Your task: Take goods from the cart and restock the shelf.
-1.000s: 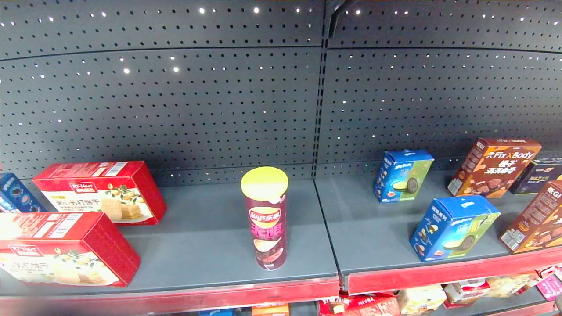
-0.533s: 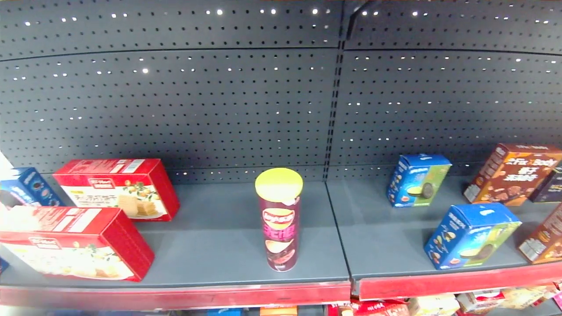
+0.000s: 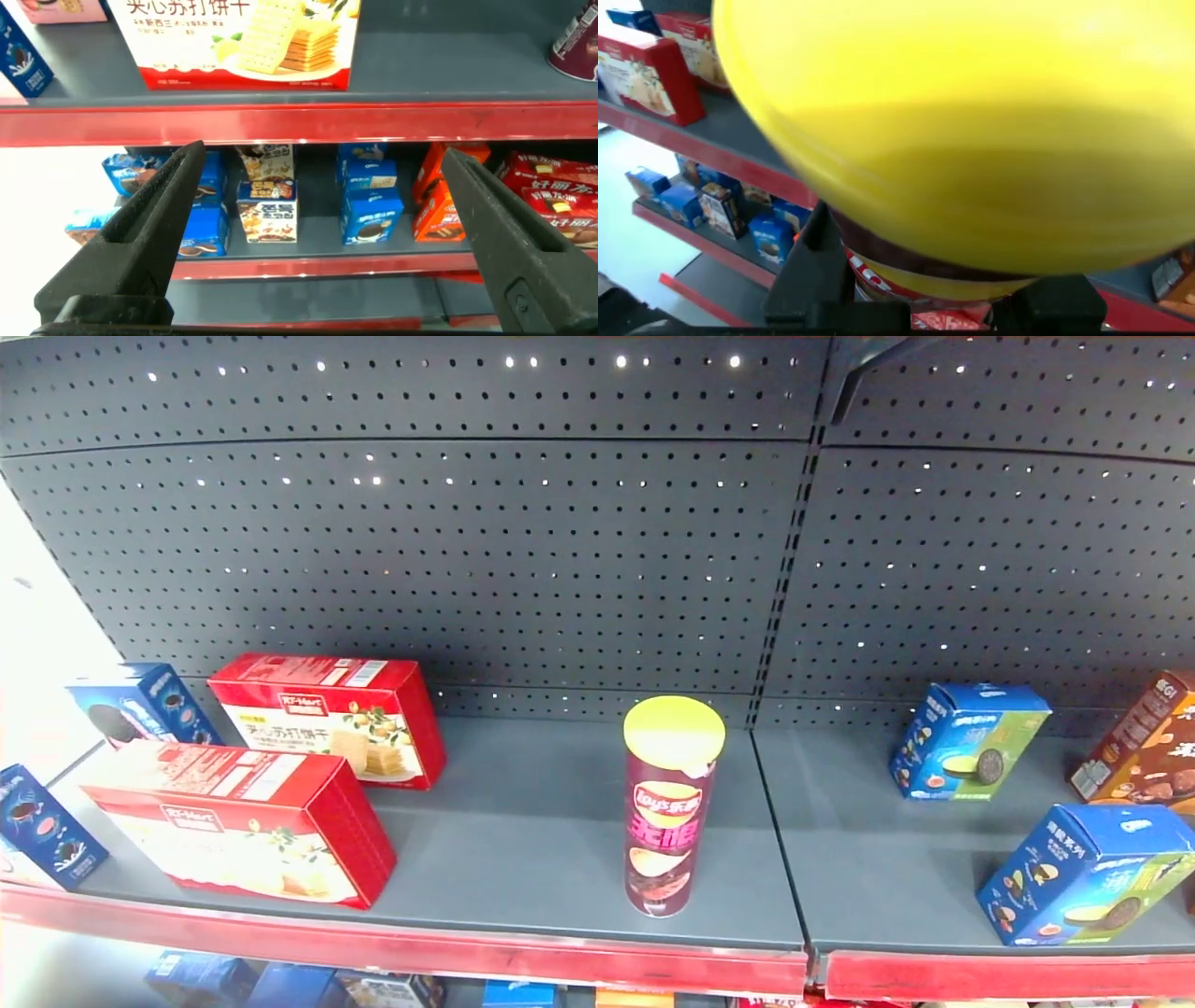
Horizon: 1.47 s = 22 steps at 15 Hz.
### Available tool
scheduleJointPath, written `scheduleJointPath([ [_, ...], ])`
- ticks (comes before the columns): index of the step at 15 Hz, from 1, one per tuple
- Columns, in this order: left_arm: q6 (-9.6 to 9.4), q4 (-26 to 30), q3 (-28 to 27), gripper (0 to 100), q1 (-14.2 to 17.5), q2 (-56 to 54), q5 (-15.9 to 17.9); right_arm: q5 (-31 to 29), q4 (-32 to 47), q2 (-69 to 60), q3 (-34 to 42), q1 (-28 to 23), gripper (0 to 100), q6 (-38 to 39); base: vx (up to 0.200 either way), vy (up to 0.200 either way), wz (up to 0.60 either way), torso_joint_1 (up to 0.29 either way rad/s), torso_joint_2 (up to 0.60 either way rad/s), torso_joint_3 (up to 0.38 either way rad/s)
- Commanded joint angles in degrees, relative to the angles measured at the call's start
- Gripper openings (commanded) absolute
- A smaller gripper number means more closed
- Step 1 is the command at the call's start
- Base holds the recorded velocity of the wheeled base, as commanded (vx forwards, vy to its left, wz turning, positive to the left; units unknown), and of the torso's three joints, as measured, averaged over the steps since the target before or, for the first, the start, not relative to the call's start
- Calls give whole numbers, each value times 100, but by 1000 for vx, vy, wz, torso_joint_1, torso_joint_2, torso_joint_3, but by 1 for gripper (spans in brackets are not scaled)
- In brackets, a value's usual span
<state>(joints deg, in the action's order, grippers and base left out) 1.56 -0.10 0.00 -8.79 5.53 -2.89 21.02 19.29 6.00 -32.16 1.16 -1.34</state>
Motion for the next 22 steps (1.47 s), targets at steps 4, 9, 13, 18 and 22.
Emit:
scheduleJointPath([
  [4, 2, 1, 0, 100, 0, 9, -1, 201, -2069, 2441, 526, 86, 0, -780, 0, 0, 0, 0, 0, 0],
  [9, 2, 1, 0, 100, 0, 9, -1, 183, -3080, 4006, 570, 851, 0, -894, 0, 0, 0, 0, 0, 0],
  [13, 2, 1, 0, 100, 0, 9, -1, 157, -3590, 5289, -326, 1695, 0, -499, 0, 0, 0, 0, 0, 0],
  [18, 2, 1, 0, 100, 0, 9, -1, -150, -3581, 6467, -1372, 2161, 0, -464, 0, 0, 0, 0, 0, 0],
  [22, 2, 1, 0, 100, 0, 9, -1, -397, -3836, 7310, -1838, 2433, 0, -499, 0, 0, 0, 0, 0, 0],
])
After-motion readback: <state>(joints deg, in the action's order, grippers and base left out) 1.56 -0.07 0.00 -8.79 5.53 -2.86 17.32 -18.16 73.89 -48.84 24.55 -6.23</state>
